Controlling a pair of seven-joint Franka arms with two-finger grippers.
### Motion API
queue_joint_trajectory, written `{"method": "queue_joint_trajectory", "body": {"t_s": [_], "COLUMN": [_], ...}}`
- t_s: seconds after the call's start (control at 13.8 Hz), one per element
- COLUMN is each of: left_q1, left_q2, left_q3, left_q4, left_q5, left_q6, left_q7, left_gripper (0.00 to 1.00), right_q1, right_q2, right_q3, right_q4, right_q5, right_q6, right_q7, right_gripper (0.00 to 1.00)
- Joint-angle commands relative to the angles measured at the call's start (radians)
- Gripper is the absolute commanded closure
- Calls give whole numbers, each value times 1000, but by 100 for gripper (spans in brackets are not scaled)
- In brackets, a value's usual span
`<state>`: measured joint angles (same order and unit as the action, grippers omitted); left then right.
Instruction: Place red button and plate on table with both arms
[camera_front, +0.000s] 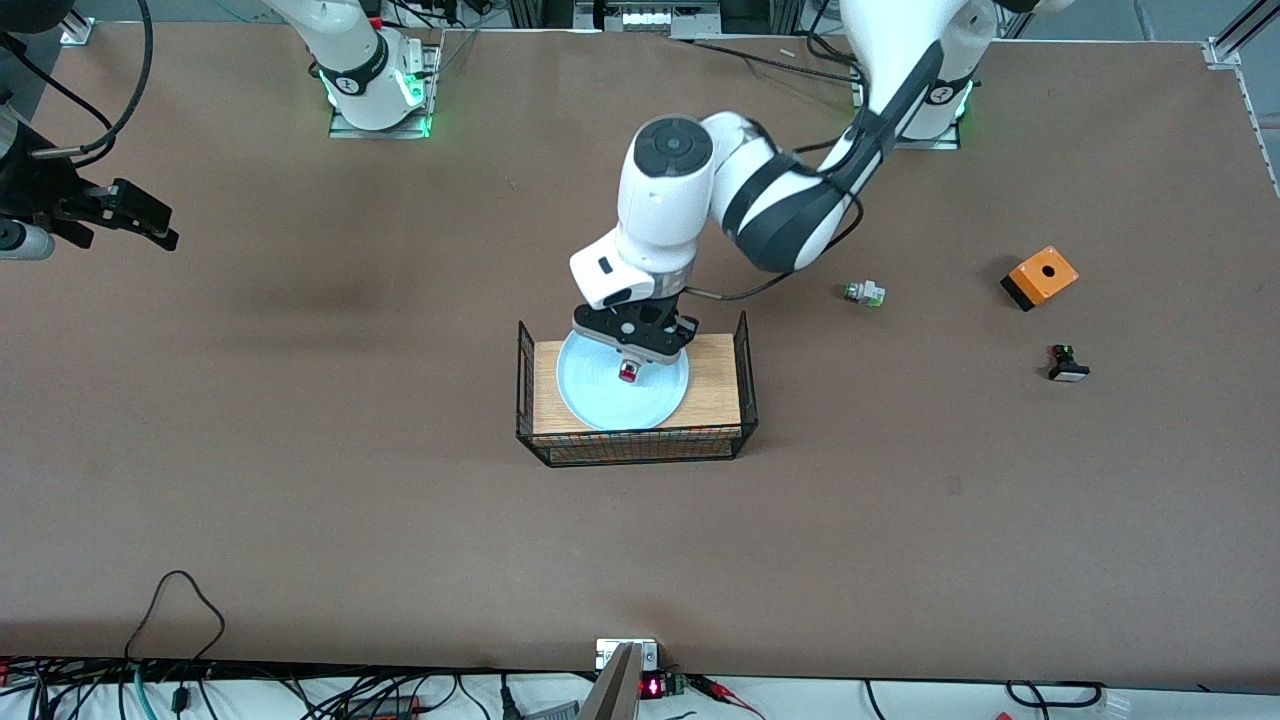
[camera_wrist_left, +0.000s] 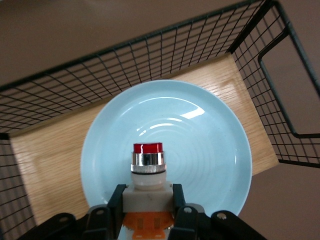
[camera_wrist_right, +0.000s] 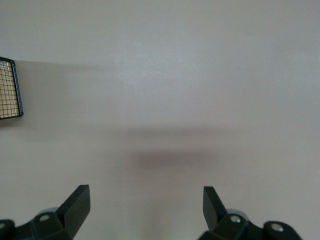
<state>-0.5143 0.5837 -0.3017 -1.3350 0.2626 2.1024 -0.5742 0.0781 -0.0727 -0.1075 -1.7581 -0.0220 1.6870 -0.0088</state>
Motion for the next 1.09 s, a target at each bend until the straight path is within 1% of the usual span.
{"method": "queue_joint_trajectory", "body": {"t_s": [0.0, 0.15, 0.29, 0.36, 0.44, 0.51, 0.58, 0.65, 0.73, 0.8, 0.87, 1.02], "left_q1": [10, 75, 169, 198, 226, 253, 288, 327, 364, 399, 428, 529], "left_q2": [-143, -201, -216, -219, -223, -223, -222, -222, -222, -220, -216, -196], "left_q3": [16, 15, 3, 3, 4, 6, 6, 6, 6, 6, 6, 6], "left_q4": [-4, -6, -4, -6, -9, -16, -26, -54, -99, -127, -159, -248], "left_q5": [18, 21, 10, 9, 6, -20, -58, -77, -82, -82, -82, -82], "left_q6": [-204, -321, -431, -458, -476, -496, -527, -545, -542, -541, -532, -425], "left_q7": [-12, -3, 39, 84, 138, 166, 174, 183, 212, 253, 288, 383], "left_gripper": [96, 97, 97, 97, 97, 94, 93, 94, 95, 95, 95, 96], "right_q1": [-4, 0, -1, 14, 67, 104, 109, 109, 111, 123, 152, 253], "right_q2": [20, 40, 47, 50, 53, 57, 95, 106, 111, 110, 111, 123], "right_q3": [0, 2, 2, 2, 8, 6, 6, 5, 6, 9, 9, 9], "right_q4": [19, 28, 23, 23, 23, 26, 34, 52, 54, 52, 52, 63], "right_q5": [16, 16, 16, 20, 22, 19, 22, 27, 31, 56, 77, 85], "right_q6": [0, -10, -23, -24, -29, -23, -24, -26, -29, -32, -32, -21], "right_q7": [6, 1, 7, 10, 25, 42, 46, 39, 39, 59, 129, 398], "right_gripper": [0, 0, 0, 0, 0, 0, 0, 0, 0, 0, 0, 0]}}
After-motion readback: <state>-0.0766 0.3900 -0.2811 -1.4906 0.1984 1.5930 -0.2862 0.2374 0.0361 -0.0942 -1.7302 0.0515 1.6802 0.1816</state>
